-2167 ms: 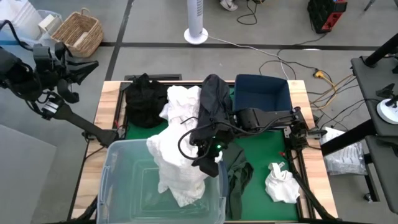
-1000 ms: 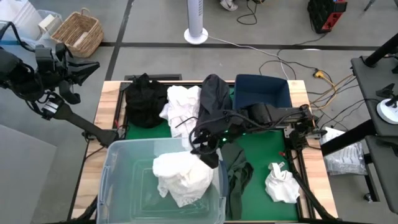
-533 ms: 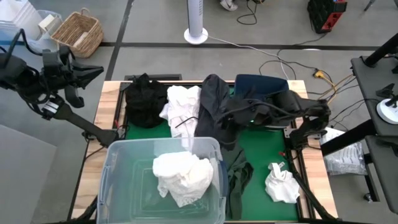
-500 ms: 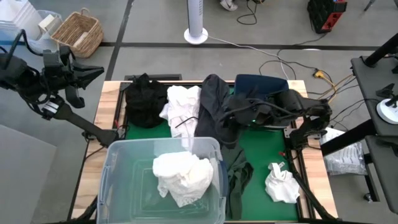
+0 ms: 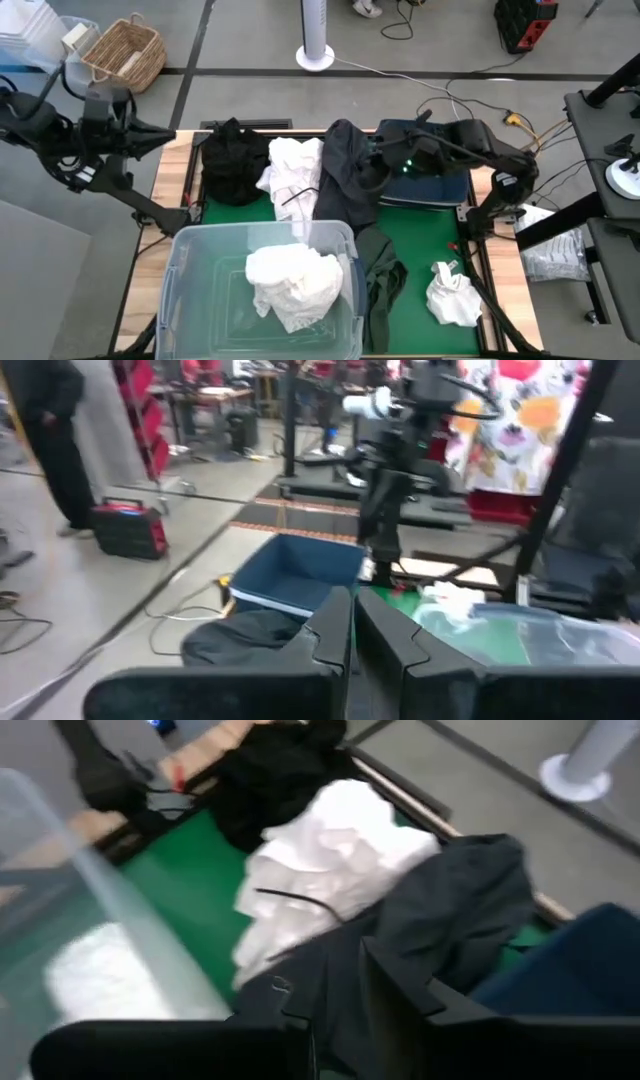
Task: Sort clothes
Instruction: Put the black shirt into the blue laundry organizer
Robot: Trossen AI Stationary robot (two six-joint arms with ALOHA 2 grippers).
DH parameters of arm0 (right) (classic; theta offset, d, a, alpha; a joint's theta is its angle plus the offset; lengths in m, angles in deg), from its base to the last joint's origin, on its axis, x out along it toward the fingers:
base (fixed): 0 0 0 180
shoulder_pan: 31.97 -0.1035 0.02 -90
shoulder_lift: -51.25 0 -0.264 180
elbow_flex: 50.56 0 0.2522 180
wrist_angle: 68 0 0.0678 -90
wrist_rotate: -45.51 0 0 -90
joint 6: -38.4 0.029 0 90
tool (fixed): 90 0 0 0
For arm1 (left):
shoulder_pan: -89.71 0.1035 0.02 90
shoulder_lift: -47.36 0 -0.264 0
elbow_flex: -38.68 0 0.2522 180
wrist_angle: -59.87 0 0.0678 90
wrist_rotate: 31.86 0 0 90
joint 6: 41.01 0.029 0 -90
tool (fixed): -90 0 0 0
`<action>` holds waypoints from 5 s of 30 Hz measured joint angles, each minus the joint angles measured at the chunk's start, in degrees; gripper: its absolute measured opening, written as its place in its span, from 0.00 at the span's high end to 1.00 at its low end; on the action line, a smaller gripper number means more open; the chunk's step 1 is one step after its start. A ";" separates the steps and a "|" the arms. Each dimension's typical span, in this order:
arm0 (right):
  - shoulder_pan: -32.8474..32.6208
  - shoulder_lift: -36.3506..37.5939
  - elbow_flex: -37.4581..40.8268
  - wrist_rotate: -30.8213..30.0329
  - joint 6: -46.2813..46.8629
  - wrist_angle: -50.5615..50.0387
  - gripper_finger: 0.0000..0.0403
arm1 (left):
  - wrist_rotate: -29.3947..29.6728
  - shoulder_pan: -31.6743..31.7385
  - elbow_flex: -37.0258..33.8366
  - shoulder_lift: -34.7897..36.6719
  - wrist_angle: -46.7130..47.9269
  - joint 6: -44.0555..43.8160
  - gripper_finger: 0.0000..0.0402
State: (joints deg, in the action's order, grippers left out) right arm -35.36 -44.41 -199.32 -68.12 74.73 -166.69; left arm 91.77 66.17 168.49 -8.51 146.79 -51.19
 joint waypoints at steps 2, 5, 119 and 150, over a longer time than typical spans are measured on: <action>1.91 -0.02 0.00 0.00 -2.12 -1.33 0.85 | -0.23 0.01 0.00 -0.58 0.59 -0.29 1.00; 5.34 -0.28 0.00 -0.01 -6.36 -2.75 0.83 | -0.21 0.01 0.00 -1.59 0.93 -0.79 1.00; 36.42 -1.16 0.17 17.75 -42.29 17.90 0.79 | -40.63 75.94 -41.82 -6.72 13.72 9.58 0.88; 36.38 -1.16 0.17 17.77 -39.82 17.93 0.78 | -31.15 75.86 -46.45 -18.74 10.95 2.46 0.34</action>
State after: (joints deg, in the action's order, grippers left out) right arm 1.02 -45.57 -199.15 -50.35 34.92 -148.76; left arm 60.63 142.02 122.04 -27.26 157.74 -48.73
